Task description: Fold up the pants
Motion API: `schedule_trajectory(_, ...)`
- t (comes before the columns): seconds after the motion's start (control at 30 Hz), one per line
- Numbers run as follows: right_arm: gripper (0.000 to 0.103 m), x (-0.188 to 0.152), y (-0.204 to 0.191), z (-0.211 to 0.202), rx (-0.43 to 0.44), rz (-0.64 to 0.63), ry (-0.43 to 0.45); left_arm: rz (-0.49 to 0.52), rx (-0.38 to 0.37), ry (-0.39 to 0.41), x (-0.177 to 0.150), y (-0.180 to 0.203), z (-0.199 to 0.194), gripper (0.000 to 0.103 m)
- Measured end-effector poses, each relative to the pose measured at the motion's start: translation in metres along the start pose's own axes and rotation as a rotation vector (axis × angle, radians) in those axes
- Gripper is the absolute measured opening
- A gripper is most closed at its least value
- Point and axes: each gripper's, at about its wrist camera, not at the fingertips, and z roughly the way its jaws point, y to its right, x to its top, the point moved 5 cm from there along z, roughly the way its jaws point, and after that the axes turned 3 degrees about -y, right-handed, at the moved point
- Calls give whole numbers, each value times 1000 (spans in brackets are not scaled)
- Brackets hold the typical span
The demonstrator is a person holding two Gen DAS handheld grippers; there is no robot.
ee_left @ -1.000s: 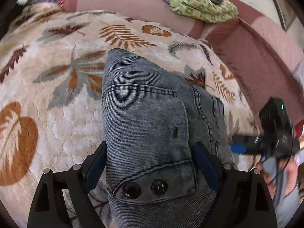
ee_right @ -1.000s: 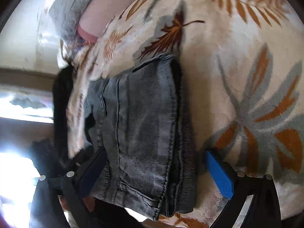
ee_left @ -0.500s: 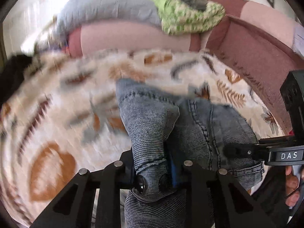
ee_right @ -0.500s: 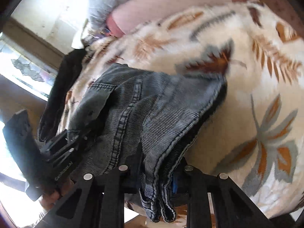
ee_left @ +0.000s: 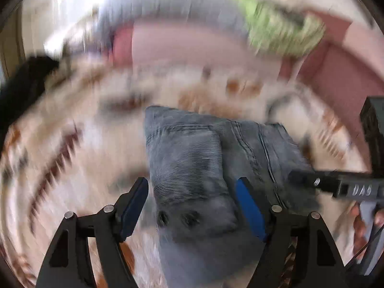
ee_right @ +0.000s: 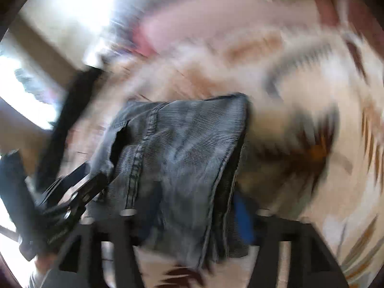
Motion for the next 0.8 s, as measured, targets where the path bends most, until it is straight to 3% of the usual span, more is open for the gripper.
schedule_trajectory(0.03, 66, -5, 9, 8, -31, 25, -22, 6, -8, -10, -6, -1, 3, 77)
schedule_trajectory(0.1, 66, -12, 11, -1, -9, 29, 20, 11, -20, 55, -12, -3, -14, 77)
schedule_trajectory(0.17, 66, -14, 1, -26, -34, -11, 98, 31, -12, 134, -15, -2, -44, 77)
schedule_trajectory(0.27, 70, -19, -22, -59, 37, -35, 211, 54, 16, 248, -17, -4, -71, 86)
schedule_trajectory(0.3, 72, -20, -29, -58, 56, -46, 218, 49, 28, 249, -17, -6, -69, 86)
schedule_trajectory(0.37, 75, -25, -33, -38, 69, -54, 166, 62, 38, 125, -24, -4, -37, 86)
schedule_trajectory(0.4, 76, -29, -29, -15, -4, -55, 102, 69, 60, -11, -32, -4, -5, 87)
schedule_trajectory(0.43, 76, -33, -18, 13, -118, -65, 22, 51, 32, -32, -34, -4, 5, 88)
schedule_trajectory(0.5, 78, -34, -19, 14, -137, -83, 66, 16, 19, -16, -31, -5, 0, 88)
schedule_trajectory(0.57, 78, -34, -28, -10, -115, -78, 87, 9, 37, 65, -26, -6, -31, 88)
schedule_trajectory(0.67, 83, -45, -34, -60, -147, -107, 217, -1, 55, 187, -26, -5, -76, 88)
schedule_trajectory(0.8, 97, -85, -34, -104, -178, -108, 325, -72, 47, 155, -42, -3, -97, 89)
